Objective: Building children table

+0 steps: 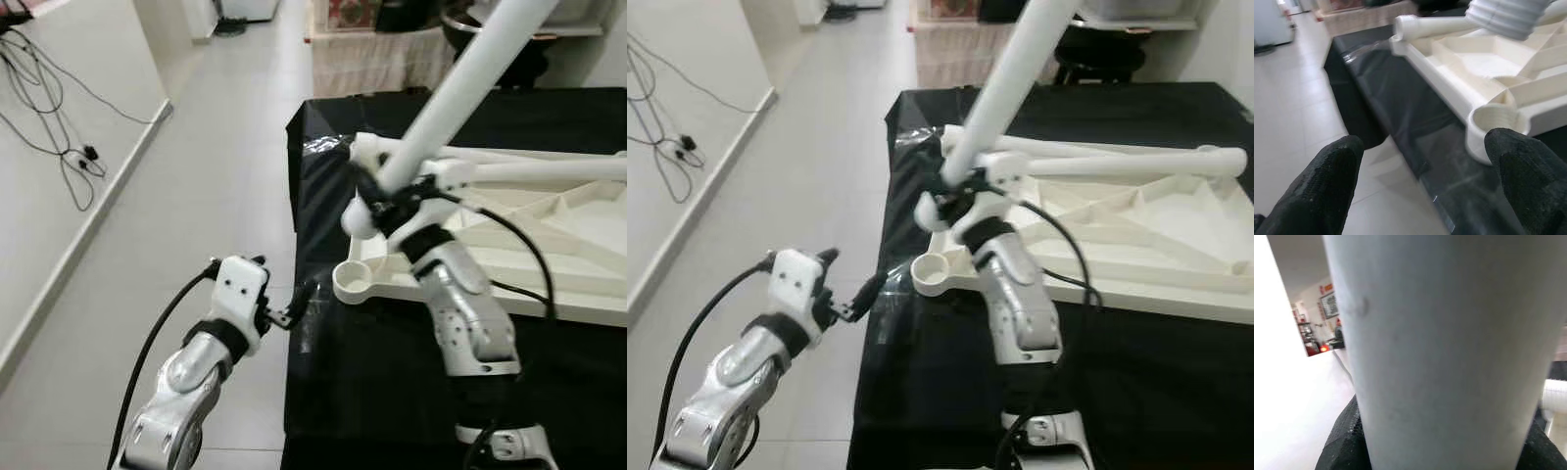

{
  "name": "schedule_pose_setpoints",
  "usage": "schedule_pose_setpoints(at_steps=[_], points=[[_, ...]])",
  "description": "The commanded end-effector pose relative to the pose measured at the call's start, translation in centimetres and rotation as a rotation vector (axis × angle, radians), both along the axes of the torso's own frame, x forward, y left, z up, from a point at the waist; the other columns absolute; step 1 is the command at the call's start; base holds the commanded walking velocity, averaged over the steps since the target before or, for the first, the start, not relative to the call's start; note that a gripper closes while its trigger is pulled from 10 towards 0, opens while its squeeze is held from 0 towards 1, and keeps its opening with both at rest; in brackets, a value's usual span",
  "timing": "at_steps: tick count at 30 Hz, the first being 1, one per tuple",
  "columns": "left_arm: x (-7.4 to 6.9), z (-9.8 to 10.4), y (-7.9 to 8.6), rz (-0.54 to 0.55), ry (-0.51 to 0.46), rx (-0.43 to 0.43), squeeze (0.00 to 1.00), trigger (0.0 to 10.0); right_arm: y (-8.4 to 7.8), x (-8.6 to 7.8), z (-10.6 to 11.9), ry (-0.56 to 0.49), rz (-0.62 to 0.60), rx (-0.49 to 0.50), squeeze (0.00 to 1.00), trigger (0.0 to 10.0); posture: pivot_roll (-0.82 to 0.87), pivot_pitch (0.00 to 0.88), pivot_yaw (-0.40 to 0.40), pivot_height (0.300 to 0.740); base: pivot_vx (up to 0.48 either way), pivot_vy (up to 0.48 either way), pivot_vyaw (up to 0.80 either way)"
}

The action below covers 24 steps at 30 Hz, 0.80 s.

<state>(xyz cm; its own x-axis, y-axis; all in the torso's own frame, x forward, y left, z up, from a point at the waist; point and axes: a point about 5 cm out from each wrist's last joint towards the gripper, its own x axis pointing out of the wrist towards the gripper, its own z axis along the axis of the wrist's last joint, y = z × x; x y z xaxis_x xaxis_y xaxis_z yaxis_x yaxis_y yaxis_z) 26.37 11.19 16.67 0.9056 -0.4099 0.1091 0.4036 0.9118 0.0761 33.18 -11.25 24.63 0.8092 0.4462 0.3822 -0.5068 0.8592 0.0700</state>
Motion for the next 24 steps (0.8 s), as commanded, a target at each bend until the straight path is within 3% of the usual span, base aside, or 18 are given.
schedule_pose_setpoints(at_steps=[1, 11, 21, 24], points=[[-0.1, -0.7, 0.4, 0.013, 0.027, 0.019, 0.0, 10.0, -0.1, -0.3, 0.5, -0.023, 0.011, -0.002, 0.0, 10.0, -0.04, 0.118, 0.063, 0.74, 0.0, 0.0, 0.0], [-0.9, -2.8, 0.8, 0.034, 0.094, 0.052, 0.0, 10.0, 0.2, -0.6, 0.3, -0.029, 0.024, -0.034, 0.0, 10.0, -0.03, 0.126, 0.071, 0.74, 0.0, 0.0, 0.0], [-1.9, -3.9, 1.0, 0.072, 0.137, 0.039, 0.0, 10.0, -0.1, -0.2, 0.3, 0.004, 0.034, -0.049, 0.0, 10.0, -0.02, 0.145, 0.068, 0.74, 0.0, 0.0, -0.68], [-2.2, -3.8, 1.2, 0.092, 0.139, 0.031, 0.0, 10.0, 0.1, -0.5, 0.5, -0.018, 0.111, -0.082, 0.0, 10.0, -0.01, 0.164, 0.062, 0.74, 0.0, 0.0, 0.0]])
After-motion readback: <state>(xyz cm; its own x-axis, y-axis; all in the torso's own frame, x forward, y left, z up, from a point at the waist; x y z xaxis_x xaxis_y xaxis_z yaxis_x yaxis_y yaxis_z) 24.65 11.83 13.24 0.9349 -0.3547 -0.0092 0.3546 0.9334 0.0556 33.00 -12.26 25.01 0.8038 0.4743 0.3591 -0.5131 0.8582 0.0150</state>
